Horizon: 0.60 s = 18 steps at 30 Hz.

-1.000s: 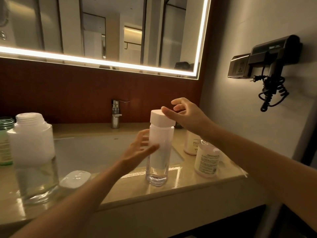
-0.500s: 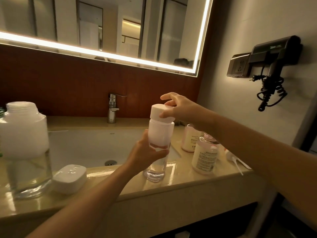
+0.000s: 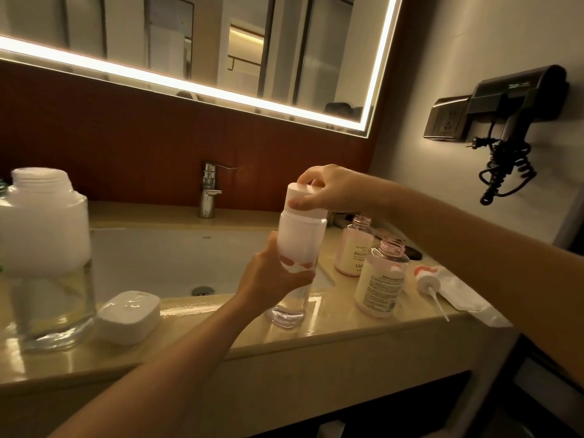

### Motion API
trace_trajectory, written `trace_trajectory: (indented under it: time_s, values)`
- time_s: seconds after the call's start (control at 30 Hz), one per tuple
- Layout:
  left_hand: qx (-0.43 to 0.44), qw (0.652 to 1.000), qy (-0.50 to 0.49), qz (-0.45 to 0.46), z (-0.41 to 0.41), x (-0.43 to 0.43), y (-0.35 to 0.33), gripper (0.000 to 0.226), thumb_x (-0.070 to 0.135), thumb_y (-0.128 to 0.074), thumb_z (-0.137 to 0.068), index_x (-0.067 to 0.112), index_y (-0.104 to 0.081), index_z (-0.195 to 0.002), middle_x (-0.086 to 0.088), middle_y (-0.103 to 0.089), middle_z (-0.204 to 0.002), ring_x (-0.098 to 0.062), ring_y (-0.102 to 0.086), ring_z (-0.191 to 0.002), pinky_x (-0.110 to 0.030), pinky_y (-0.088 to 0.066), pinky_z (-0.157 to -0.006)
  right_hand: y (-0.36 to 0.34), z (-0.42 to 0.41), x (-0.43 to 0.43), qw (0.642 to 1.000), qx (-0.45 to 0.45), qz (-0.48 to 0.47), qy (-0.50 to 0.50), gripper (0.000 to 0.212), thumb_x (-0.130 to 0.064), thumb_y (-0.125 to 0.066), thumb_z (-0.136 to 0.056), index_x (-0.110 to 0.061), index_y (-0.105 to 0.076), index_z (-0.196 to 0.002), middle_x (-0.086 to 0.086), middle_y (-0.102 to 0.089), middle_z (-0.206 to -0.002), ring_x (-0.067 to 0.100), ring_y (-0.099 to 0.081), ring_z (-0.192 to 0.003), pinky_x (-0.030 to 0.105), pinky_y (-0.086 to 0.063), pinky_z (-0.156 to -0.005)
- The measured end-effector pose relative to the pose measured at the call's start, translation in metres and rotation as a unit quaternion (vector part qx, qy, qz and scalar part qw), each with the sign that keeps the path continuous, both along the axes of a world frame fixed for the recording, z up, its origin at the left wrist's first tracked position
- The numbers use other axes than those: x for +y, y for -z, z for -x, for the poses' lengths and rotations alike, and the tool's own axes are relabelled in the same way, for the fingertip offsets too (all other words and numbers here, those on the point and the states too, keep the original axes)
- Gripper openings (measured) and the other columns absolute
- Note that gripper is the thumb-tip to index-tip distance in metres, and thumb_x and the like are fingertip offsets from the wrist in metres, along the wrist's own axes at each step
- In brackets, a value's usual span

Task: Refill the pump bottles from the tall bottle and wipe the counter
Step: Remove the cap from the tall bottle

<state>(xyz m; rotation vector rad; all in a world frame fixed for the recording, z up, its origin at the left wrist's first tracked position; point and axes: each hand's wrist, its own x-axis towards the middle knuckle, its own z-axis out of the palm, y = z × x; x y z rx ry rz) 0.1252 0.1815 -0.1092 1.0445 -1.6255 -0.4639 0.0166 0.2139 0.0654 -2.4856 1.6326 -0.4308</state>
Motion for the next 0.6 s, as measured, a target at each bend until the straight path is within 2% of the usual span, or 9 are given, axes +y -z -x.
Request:
trace_trajectory:
  time_s: [0.07,0.1,0.17,0.23,0.3,0.4,0.5,0.57,0.6]
  values:
    - [0.003,1.000,0.000,0.003,0.001,0.001,0.000,0.078,0.036,-0.079,-0.066,0.019,-0.036,-0.128,0.000,-0.057,-0.110,-0.015,-0.058,-0.096,-0.039,-0.055,-0.080,-0.007,0.002,0.002,0.998,-0.008,-0.057,-0.005,0.073,-0.043,-0.060,-0.083,-0.023,-0.024,-0.143,0.005,-0.030,-0.146,0.024,-0.040,-0.123,0.035,-0.040,-0.097]
    - [0.005,1.000,0.000,0.005,0.001,0.001,0.000,0.078,0.036,-0.079,-0.066,0.019,-0.036,-0.128,0.001,-0.056,-0.111,-0.015,-0.058,-0.096,-0.038,-0.055,-0.080,-0.008,0.002,0.002,0.998,0.003,-0.059,0.005,0.081,-0.048,-0.059,-0.081,-0.027,-0.016,-0.146,0.005,-0.022,-0.151,0.028,-0.033,-0.131,0.041,-0.035,-0.104]
    - [0.006,1.000,-0.002,0.007,0.001,0.000,0.001,0.078,0.037,-0.079,-0.066,0.020,-0.036,-0.128,0.002,-0.057,-0.111,-0.014,-0.058,-0.096,-0.037,-0.055,-0.080,-0.008,-0.001,0.001,0.998,0.035,-0.021,0.038,0.089,-0.062,-0.053,-0.077,-0.030,-0.009,-0.147,0.006,-0.012,-0.154,0.032,-0.025,-0.137,0.048,-0.030,-0.108]
    - [0.004,1.000,-0.005,0.005,0.001,0.000,0.001,0.078,0.037,-0.079,-0.065,0.021,-0.036,-0.127,0.001,-0.057,-0.110,-0.014,-0.058,-0.095,-0.036,-0.055,-0.080,-0.005,-0.007,-0.001,0.996,0.065,0.012,0.059,0.087,-0.068,-0.046,-0.076,-0.027,-0.016,-0.146,0.008,-0.017,-0.152,0.032,-0.033,-0.131,0.047,-0.036,-0.105]
    - [0.004,1.000,-0.006,-0.001,0.001,-0.001,0.001,0.077,0.038,-0.079,-0.065,0.022,-0.036,-0.127,0.002,-0.057,-0.108,-0.014,-0.058,-0.094,-0.037,-0.055,-0.080,-0.001,-0.011,-0.001,0.992,0.097,0.031,0.068,0.080,-0.070,-0.039,-0.079,-0.019,-0.032,-0.141,0.009,-0.034,-0.141,0.025,-0.044,-0.113,0.041,-0.045,-0.097]
    - [0.004,1.000,-0.009,-0.002,0.001,-0.001,0.002,0.077,0.040,-0.079,-0.064,0.024,-0.036,-0.125,0.004,-0.057,-0.105,-0.014,-0.059,-0.093,-0.040,-0.055,-0.079,0.001,-0.013,-0.004,0.994,0.079,0.043,0.057,0.067,-0.062,-0.044,-0.083,-0.016,-0.043,-0.132,0.007,-0.046,-0.128,0.020,-0.048,-0.104,0.031,-0.050,-0.083]
    - [0.002,1.000,-0.013,0.003,0.002,0.000,0.002,0.077,0.039,-0.079,-0.065,0.022,-0.036,-0.126,0.004,-0.056,-0.105,-0.015,-0.059,-0.093,-0.041,-0.055,-0.079,-0.004,-0.009,-0.004,0.999,0.018,-0.024,0.017,0.056,-0.039,-0.057,-0.087,-0.021,-0.037,-0.136,0.005,-0.040,-0.137,0.018,-0.044,-0.106,0.028,-0.043,-0.079]
    - [0.000,1.000,-0.017,0.008,0.002,0.001,0.002,0.077,0.038,-0.079,-0.065,0.020,-0.036,-0.127,0.003,-0.056,-0.106,-0.017,-0.059,-0.094,-0.040,-0.055,-0.080,-0.009,-0.004,0.000,0.998,-0.027,-0.064,-0.009,0.067,-0.029,-0.063,-0.085,-0.026,-0.027,-0.141,0.003,-0.032,-0.145,0.020,-0.040,-0.115,0.029,-0.038,-0.084]
    - [0.000,1.000,-0.018,0.008,0.002,0.001,0.002,0.078,0.038,-0.079,-0.065,0.020,-0.036,-0.127,0.002,-0.056,-0.107,-0.017,-0.059,-0.094,-0.040,-0.055,-0.080,-0.010,-0.002,0.002,0.997,-0.047,-0.067,-0.013,0.073,-0.031,-0.064,-0.083,-0.027,-0.022,-0.144,0.003,-0.028,-0.148,0.023,-0.038,-0.123,0.031,-0.037,-0.088]
